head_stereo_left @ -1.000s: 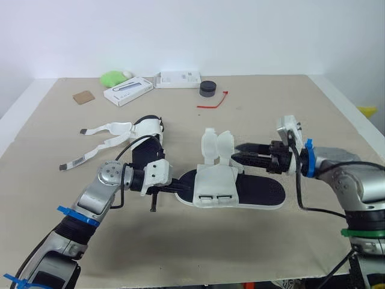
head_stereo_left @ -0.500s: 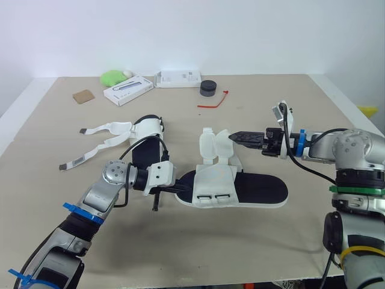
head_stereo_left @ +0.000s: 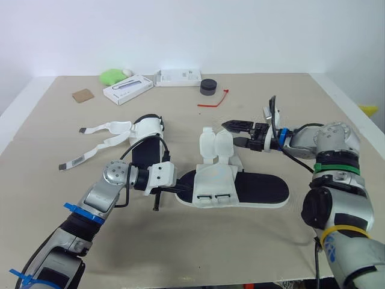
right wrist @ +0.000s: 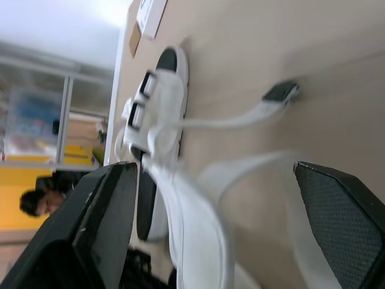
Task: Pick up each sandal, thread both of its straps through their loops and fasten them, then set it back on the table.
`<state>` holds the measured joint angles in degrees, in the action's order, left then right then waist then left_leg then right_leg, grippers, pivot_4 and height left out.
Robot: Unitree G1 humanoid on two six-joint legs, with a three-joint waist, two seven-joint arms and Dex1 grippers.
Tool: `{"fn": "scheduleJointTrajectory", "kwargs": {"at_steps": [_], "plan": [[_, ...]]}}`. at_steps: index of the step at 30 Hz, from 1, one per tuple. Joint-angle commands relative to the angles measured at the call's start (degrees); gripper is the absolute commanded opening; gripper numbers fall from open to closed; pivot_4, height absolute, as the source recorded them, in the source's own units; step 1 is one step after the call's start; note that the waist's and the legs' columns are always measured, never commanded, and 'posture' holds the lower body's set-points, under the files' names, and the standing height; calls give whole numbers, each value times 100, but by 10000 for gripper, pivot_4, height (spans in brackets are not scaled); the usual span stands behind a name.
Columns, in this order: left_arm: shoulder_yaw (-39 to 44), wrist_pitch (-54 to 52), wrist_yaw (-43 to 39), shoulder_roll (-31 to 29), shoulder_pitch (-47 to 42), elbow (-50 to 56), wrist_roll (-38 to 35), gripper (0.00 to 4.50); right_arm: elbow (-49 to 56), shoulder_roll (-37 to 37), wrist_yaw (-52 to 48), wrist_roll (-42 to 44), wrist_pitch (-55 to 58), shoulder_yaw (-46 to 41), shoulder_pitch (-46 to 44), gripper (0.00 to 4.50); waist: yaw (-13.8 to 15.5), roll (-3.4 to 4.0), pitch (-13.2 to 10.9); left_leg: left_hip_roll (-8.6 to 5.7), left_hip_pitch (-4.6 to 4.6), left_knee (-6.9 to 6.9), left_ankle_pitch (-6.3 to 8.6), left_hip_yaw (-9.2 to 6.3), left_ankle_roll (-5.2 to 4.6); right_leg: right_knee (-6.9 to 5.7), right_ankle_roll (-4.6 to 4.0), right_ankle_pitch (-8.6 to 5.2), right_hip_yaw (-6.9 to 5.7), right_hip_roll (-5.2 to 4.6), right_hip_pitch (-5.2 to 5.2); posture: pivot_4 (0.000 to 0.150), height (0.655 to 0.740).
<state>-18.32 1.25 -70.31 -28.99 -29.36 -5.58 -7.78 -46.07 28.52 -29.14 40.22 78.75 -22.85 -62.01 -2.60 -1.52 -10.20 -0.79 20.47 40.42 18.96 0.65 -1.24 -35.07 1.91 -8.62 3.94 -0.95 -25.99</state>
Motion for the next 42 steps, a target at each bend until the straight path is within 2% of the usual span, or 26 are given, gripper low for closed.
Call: {"fn": "scheduleJointTrajectory", "kwargs": {"at_steps": [1,8,9,12,14,16,19,20,31,35,36,38,41,42], "plan": [[10,26,61,-54,74,153,61,0,-409,-107,198,-56,-372,-309,-280,44564,-1,1,0,0,9,0,0,0,0,-4,0,5,-1,-2,-7,1500,7400],[-10,76,107,-58,97,161,115,0,-835,-227,376,-91,-616,-487,-457,44564,-3,1,1,0,17,0,0,14,0,-2,3,17,-1,-8,-19,1500,7400],[-14,87,111,-57,98,158,123,0,-894,-236,438,-90,-688,-532,-485,42276,-3,1,1,0,17,0,0,14,0,-1,3,17,-1,-8,-19,1500,7400],[-23,107,121,-51,104,150,136,0,-969,-234,419,-86,-778,-565,-543,33341,-4,1,1,0,17,0,0,16,-1,0,4,18,0,-8,-19,1500,7400],[-37,118,124,-45,111,153,141,0,-940,-220,335,-53,-736,-573,-587,23005,-4,1,1,0,17,0,-1,16,-1,0,4,19,0,-7,-19,1500,7400],[-53,134,126,-39,118,155,146,0,-829,-202,249,-9,-665,-559,-634,18434,-4,2,1,0,17,0,-1,16,-1,0,4,19,0,-7,-19,1500,7400],[-64,145,128,-27,106,145,147,0,-756,-188,169,56,-635,-622,-666,3351,-3,2,1,0,18,0,-1,17,-1,-1,5,19,1,-7,-19,1500,7400],[-67,147,130,-25,103,143,148,0,-754,-184,166,61,-621,-639,-672,745,-3,2,1,0,18,0,-1,17,-1,-1,5,19,0,-7,-19,1500,7400],[-83,151,136,-9,113,141,157,0,263,3,-635,132,13,-165,-407,745,-2,5,3,0,21,0,-1,17,-2,-2,6,20,-1,-8,-23,1500,7400],[-92,143,132,-15,140,171,160,0,879,335,-1058,292,544,67,-140,12850,3,5,3,-1,24,0,-1,16,-2,-1,6,21,-3,-9,-23,1500,7400],[-93,142,129,-19,145,176,160,0,939,400,-1050,286,629,55,-92,19762,2,5,3,-1,25,0,0,15,-2,0,6,20,-4,-10,-24,1500,7400],[-94,146,124,-25,151,178,160,0,1063,499,-1056,280,789,61,26,27980,3,5,3,-1,25,0,0,16,-3,0,7,21,-4,-11,-24,1500,7400],[-104,164,114,-20,141,156,173,0,1464,658,-1113,301,1004,184,400,43864,4,4,5,-1,25,0,0,15,-3,2,7,21,-6,-11,-23,1500,7400],[-103,168,109,-18,138,150,175,0,1556,678,-1104,305,1040,185,496,44586,4,4,5,-1,25,0,0,14,-3,3,7,20,-6,-10,-23,1500,7400]]}}
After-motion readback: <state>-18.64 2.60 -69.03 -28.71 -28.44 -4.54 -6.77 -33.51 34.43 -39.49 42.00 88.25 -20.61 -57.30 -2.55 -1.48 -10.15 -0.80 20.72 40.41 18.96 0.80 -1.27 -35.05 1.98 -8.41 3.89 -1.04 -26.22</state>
